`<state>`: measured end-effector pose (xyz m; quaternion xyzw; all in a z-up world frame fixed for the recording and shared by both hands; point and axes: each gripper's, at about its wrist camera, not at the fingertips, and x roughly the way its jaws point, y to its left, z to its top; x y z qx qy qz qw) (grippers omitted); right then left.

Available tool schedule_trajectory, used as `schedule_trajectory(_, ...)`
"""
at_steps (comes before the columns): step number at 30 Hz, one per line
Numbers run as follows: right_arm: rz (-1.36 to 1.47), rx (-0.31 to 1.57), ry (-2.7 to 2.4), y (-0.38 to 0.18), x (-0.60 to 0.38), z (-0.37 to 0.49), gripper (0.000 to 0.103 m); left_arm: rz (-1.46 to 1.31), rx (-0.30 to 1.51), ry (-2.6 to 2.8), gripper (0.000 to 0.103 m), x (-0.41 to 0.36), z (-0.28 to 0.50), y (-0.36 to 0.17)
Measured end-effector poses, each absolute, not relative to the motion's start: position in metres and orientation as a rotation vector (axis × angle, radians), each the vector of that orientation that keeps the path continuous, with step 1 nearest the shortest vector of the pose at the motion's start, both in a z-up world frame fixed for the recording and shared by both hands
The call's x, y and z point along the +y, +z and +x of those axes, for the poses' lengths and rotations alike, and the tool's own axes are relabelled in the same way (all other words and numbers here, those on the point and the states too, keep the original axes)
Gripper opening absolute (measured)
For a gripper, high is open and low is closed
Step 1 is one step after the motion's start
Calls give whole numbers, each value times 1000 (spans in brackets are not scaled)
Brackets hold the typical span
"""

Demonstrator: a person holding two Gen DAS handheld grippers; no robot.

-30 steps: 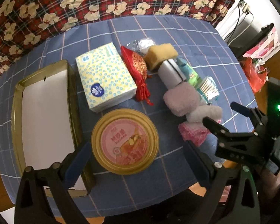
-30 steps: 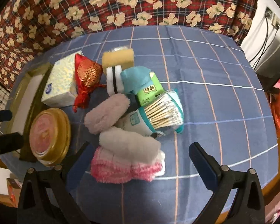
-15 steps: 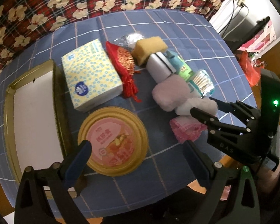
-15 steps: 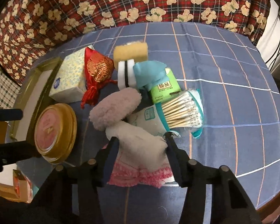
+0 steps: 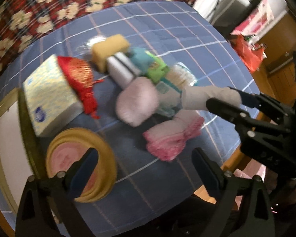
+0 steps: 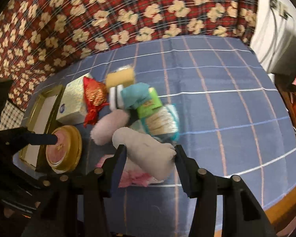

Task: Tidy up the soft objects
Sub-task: 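Reach down and grasp the white rolled towel with the right gripper, then grasp the pink-trimmed white towel with the left gripper while the right gripper holds the white towel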

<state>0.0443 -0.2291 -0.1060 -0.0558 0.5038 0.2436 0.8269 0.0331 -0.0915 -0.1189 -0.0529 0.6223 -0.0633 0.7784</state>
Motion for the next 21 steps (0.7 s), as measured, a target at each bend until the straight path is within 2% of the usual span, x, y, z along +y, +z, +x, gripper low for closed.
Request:
schedule_trajectory(4, -101, 1073, 470, -102, -248, 46, 52, -99, 1374, -191, 90, -112, 42, -133)
schedule_trajectory(12, -91, 1082, 410, -102, -278, 42, 52, -43, 1419, -226, 88, -141, 55, -161)
schedule_trajectory(14, -89, 1079, 399, -100, -283, 42, 52, -14, 1446, -208, 75, -144, 56, -172)
schedule_trajectory(15, -89, 1078, 394, -100, -285, 41, 52, -1, 1456, -203, 64, -145, 56, -176)
schedule_trajectory(18, -91, 1079, 384, -100, -291, 40, 52, 11, 1455, -206, 54, -146, 54, -180)
schedule_trajectory(21, -92, 1080, 379, -100, -293, 38, 52, 4, 1439, -231, 36, -147, 52, -174)
